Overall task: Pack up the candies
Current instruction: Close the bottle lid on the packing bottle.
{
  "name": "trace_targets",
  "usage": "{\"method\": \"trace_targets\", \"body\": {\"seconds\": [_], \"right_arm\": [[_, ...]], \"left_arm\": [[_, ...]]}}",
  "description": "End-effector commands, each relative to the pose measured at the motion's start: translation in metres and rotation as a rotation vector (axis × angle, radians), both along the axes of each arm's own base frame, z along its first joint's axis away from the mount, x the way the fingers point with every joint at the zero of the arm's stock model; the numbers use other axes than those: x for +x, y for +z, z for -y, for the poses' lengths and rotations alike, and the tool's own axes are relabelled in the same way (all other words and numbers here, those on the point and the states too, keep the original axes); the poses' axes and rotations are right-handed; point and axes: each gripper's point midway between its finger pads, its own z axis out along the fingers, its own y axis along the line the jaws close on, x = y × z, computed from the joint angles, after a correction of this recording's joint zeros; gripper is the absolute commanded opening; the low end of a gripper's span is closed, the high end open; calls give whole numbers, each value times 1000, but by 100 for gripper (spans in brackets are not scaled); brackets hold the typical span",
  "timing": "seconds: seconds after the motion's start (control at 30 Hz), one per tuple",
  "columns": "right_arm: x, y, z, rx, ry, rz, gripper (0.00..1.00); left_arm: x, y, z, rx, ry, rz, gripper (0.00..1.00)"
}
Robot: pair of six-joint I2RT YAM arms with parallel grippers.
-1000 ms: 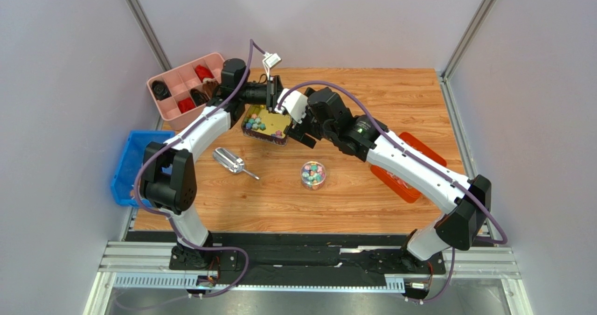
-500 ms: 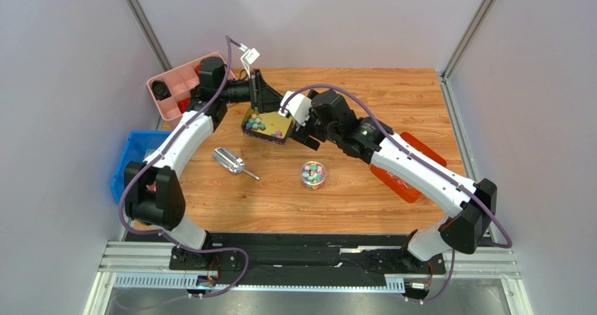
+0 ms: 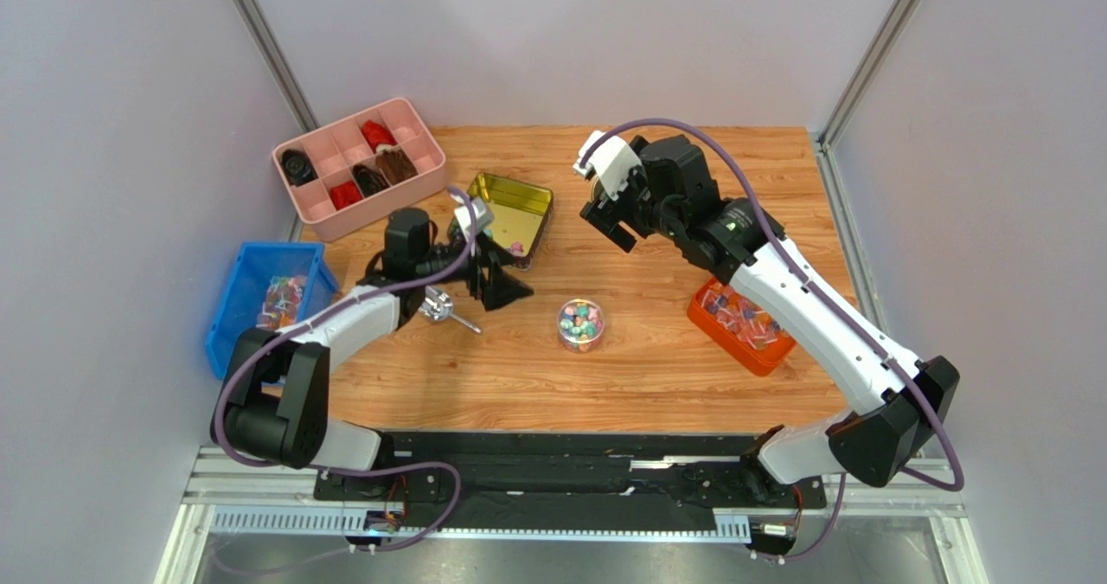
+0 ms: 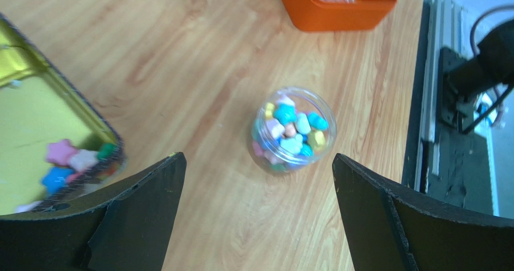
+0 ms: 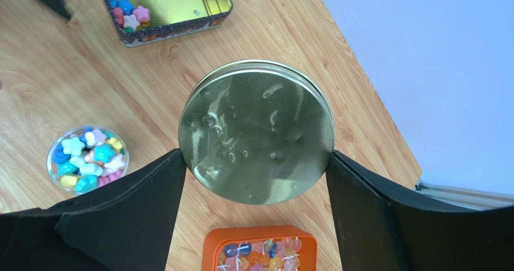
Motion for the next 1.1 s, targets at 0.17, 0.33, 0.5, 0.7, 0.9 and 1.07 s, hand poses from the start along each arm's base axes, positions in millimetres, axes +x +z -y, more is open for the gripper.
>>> {"method": "trace_targets", "body": {"seconds": [0.17,0.33,0.5,0.7,0.9,1.07], "right_arm": [[-4,40,5,82,8,55,65],[-8,43,5,98,12,53,65],[-13,39,5,109,24,39,65],[-23,44,6,132,44,44,66],[-26,55,11,141,40,74,66],[-30,53,11,152,49,70,67]], "left_arm": [[-37,3,29,-22,-173,309,99],[-58,-21,40,-11,-224,291,99],[-74,-45,49,-30,-262,253,99],[-73,-69,65,12,-234,252,99],[-74,-87,86,40,-205,256,99],[-58,-112,86,70,-110,213,99]]}}
